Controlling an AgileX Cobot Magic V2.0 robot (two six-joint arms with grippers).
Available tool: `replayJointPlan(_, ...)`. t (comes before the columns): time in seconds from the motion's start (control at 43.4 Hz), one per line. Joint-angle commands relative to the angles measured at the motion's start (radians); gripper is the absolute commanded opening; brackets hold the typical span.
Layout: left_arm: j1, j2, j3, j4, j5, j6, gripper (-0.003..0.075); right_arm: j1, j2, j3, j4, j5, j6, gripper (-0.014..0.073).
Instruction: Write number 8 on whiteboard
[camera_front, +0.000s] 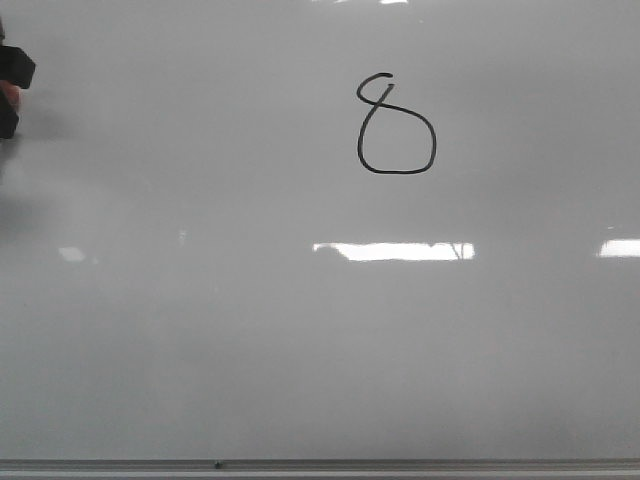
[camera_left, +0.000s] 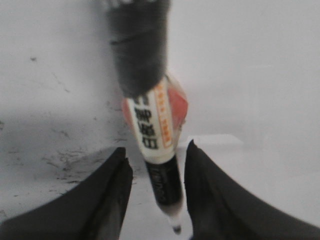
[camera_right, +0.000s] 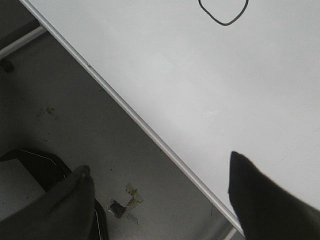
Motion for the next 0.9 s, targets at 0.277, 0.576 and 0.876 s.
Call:
replayJointPlan(0.277, -0.001, -0.083, -0.028, 0.004, 0.001, -0.013, 0.0303, -0.006, -0.009, -0.026, 0.005, -0.055, 0.009, 0.0574)
replayJointPlan(0.576, -0.063, -0.308, -0.028, 0.049, 0.207, 0.046, 0.0302, -0.006, -0.095, -0.026, -0.159, -0.049, 0.311, 0.0574)
replayJointPlan(0.876, -0.218, -0.533, -0.028, 0.048, 0.322, 0.081, 0.0301, -0.006, -0.214, -0.026, -0.201, -0.017, 0.375, 0.0574)
